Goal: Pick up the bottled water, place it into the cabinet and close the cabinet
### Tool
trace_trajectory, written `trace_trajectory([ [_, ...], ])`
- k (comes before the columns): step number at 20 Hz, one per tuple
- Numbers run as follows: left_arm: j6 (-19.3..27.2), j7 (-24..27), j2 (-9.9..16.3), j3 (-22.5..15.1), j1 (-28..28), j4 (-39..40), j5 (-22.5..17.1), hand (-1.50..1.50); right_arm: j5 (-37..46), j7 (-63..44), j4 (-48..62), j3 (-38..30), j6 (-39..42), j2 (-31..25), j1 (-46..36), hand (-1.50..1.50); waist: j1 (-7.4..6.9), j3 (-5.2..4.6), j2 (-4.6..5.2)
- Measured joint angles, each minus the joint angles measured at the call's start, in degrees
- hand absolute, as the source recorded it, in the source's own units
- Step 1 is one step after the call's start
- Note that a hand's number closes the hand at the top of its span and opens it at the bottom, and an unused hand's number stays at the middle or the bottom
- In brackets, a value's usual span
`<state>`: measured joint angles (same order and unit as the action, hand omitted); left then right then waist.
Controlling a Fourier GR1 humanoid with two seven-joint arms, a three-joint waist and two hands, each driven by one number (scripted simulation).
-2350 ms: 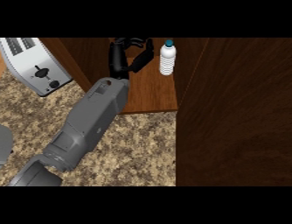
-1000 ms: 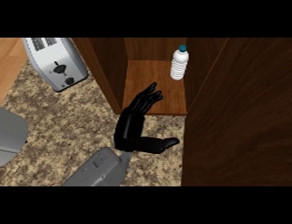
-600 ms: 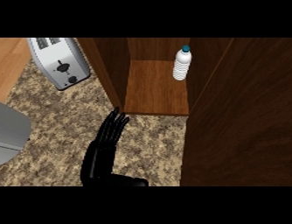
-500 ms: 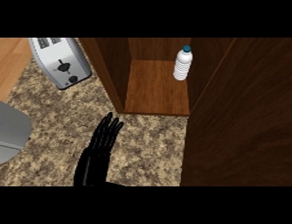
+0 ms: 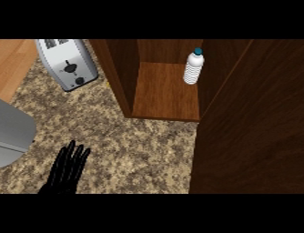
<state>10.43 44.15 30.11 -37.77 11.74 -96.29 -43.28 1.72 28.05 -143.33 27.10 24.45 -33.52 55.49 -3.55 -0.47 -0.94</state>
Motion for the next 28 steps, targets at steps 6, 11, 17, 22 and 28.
trace_trajectory([
  [6, -5.5, 3.9, 7.8, 4.3, 7.1, -3.9, -2.2, -1.50, 0.5, -6.3, -0.2, 6.7, -1.8, 0.7, -4.9, 1.50, -0.27, -0.10, 0.42],
  [11, -11.2, 6.7, 13.2, 7.3, 11.5, -5.1, -3.7, -1.50, 0.3, -11.8, -0.3, 9.1, -4.3, 2.6, -10.6, 1.50, -1.29, -0.13, 1.10],
  [17, -16.6, 8.2, 17.4, 9.7, 13.6, -4.5, -5.1, -1.50, 0.0, -16.3, 0.0, 8.3, -4.3, 2.6, -21.2, 1.50, -3.45, -0.27, 1.69],
  [22, -18.7, 8.9, 19.3, 11.3, 14.6, -4.2, -5.7, -1.50, -0.5, -19.9, 0.4, 8.4, -3.8, 2.6, -28.6, 1.50, -4.82, -0.41, 1.90],
  [28, -20.6, 9.2, 21.0, 12.8, 14.8, -4.2, -6.2, -1.50, -1.4, -23.6, 0.8, 9.1, -2.8, 3.4, -34.1, 1.50, -5.91, -0.66, 2.35],
])
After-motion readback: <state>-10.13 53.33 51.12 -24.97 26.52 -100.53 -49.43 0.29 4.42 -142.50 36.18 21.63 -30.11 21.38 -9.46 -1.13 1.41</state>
